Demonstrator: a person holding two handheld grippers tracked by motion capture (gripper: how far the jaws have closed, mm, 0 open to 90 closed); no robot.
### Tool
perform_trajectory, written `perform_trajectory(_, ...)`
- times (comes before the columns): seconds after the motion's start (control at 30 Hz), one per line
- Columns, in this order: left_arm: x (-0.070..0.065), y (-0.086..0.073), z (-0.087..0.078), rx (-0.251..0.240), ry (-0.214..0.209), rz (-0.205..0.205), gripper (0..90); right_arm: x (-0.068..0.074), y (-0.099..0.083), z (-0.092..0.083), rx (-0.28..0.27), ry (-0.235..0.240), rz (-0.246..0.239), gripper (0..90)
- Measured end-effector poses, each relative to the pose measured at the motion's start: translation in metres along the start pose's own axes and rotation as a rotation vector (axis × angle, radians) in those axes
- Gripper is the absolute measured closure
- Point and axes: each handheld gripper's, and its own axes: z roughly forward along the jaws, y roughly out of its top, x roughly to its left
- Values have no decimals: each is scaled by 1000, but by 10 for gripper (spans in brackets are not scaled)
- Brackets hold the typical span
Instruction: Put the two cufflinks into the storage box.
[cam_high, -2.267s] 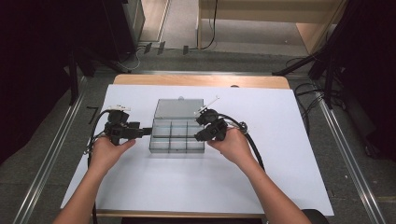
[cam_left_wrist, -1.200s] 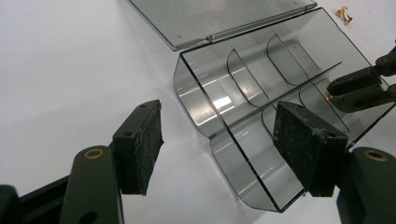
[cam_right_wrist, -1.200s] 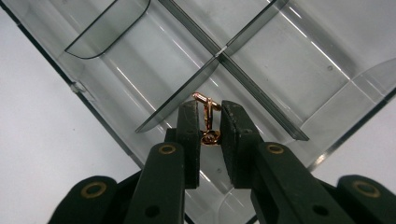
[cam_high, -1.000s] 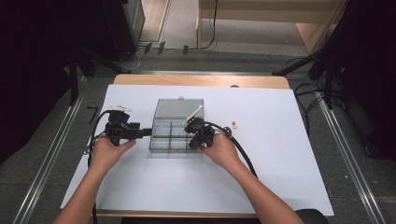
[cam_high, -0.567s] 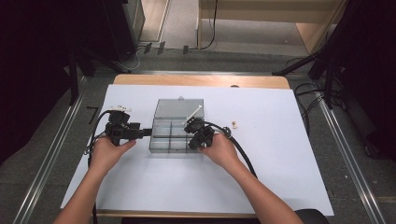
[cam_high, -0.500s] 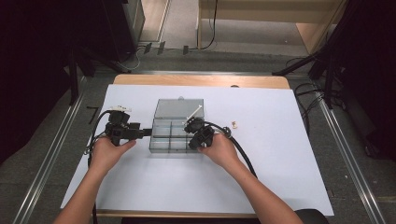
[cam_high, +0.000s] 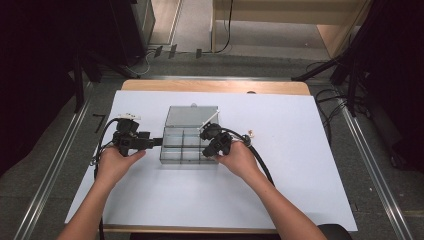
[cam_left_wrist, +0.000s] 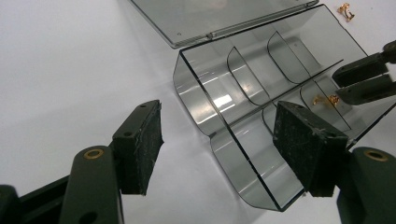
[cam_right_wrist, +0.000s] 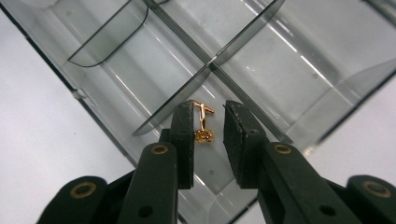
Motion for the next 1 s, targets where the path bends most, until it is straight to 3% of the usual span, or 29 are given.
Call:
perform_trajectory(0.43,1,0,-1,0,2,-1,340,-15,-5,-26,-82,-7,37,692)
perform_trajectory(1.0,2,0,0,-1,0,-1,340,-41,-13,-41,-114,-17,108,597)
